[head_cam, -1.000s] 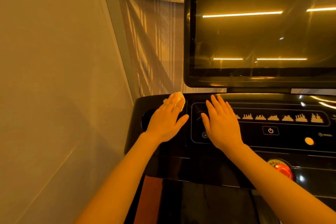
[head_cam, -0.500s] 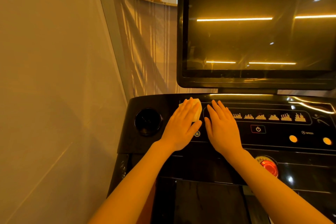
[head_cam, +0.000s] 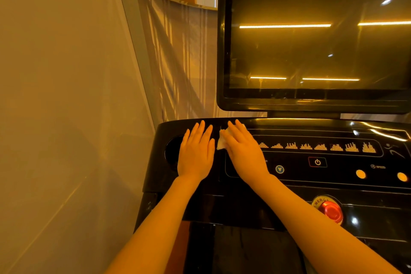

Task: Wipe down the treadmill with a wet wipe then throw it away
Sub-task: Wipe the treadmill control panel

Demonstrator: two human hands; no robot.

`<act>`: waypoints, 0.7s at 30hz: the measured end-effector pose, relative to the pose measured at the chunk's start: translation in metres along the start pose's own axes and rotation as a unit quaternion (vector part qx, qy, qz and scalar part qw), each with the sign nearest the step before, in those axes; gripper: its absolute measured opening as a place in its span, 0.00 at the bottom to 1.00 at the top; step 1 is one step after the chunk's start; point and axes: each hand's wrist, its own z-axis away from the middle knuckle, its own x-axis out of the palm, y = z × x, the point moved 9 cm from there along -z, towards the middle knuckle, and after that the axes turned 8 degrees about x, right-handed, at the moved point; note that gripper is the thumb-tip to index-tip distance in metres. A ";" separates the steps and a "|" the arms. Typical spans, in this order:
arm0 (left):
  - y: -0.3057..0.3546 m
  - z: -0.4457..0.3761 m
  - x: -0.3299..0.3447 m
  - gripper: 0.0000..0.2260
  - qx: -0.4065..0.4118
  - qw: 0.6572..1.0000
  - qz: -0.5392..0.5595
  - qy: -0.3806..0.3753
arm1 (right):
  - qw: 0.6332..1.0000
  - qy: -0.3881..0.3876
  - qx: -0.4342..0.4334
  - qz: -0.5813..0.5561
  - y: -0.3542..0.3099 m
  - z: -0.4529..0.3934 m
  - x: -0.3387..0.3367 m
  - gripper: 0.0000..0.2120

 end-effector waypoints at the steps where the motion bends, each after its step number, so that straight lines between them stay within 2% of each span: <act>1: 0.000 0.000 -0.001 0.21 -0.002 1.000 0.002 0.004 | 1.000 -0.005 -0.006 0.011 0.000 0.001 0.002 0.25; 6: 0.001 0.003 -0.002 0.21 -0.006 1.000 0.013 0.010 | 1.000 0.006 -0.016 -0.020 0.012 0.017 -0.010 0.18; 10: 0.000 0.003 -0.002 0.21 -0.004 1.000 0.011 0.009 | 0.999 -0.027 0.029 -0.006 0.024 0.022 -0.005 0.25; 13: 0.000 0.004 -0.001 0.22 -0.006 1.000 0.012 0.005 | 0.998 0.019 0.055 0.001 0.028 0.029 -0.010 0.28; 17: 0.000 0.004 0.000 0.22 -0.006 1.000 0.010 0.005 | 0.997 0.035 0.059 0.025 0.027 0.038 -0.007 0.27; 21: -0.002 0.004 0.001 0.22 0.003 1.000 0.012 0.001 | 0.998 0.006 0.050 0.038 0.023 0.031 0.000 0.26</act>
